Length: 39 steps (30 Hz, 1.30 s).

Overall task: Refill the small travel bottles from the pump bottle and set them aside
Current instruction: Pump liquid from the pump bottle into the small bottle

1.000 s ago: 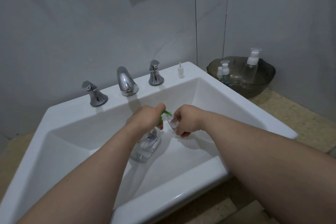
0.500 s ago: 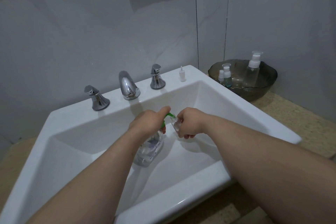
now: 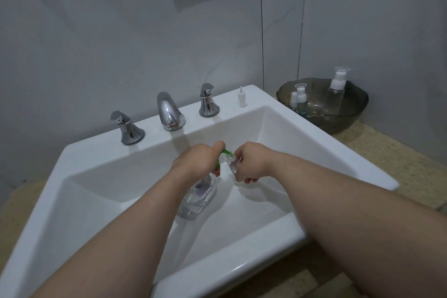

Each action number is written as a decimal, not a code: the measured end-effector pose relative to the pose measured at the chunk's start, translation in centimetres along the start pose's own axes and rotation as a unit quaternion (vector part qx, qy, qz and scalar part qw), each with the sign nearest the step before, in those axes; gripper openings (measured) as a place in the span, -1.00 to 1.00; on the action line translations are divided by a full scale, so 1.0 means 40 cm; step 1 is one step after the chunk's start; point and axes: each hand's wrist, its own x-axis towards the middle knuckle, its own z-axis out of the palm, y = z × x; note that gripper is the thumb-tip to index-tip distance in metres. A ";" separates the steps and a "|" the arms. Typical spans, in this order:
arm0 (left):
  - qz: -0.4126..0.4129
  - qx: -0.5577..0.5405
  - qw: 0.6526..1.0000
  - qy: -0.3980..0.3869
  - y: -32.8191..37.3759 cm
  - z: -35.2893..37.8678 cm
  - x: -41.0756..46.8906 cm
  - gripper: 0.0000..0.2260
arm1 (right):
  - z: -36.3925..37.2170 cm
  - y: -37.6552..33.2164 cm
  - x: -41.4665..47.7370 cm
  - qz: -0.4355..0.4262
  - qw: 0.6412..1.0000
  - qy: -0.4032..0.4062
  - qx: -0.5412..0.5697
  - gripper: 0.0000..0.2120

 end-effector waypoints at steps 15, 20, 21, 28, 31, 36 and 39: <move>0.031 0.000 0.999 -0.022 -0.002 0.002 0.007 -0.45 | 0.005 0.008 0.005 -0.014 1.000 -0.015 -0.022 -0.84; 0.023 -0.015 0.999 -0.021 0.001 -0.003 0.003 -0.47 | 0.005 0.009 0.011 -0.016 0.999 -0.013 -0.030 -0.81; 0.023 -0.013 0.999 -0.022 0.002 -0.003 0.002 -0.47 | 0.007 0.010 0.011 -0.014 0.999 -0.014 -0.029 -0.79; 0.000 -0.022 1.000 -0.021 -0.013 0.005 0.010 -0.33 | 0.003 0.011 0.009 -0.009 1.000 -0.012 -0.011 -0.78; -0.013 -0.021 1.000 -0.007 -0.012 0.007 0.007 -0.28 | 0.002 0.010 0.010 -0.005 1.000 -0.005 -0.008 -0.74; -0.013 -0.016 1.000 -0.008 -0.006 0.007 0.005 -0.32 | 0.003 0.011 0.013 -0.009 1.000 -0.003 -0.008 -0.76; -0.003 -0.017 1.000 -0.003 -0.005 0.006 0.003 -0.36 | 0.002 0.011 0.014 -0.013 1.000 -0.002 -0.004 -0.75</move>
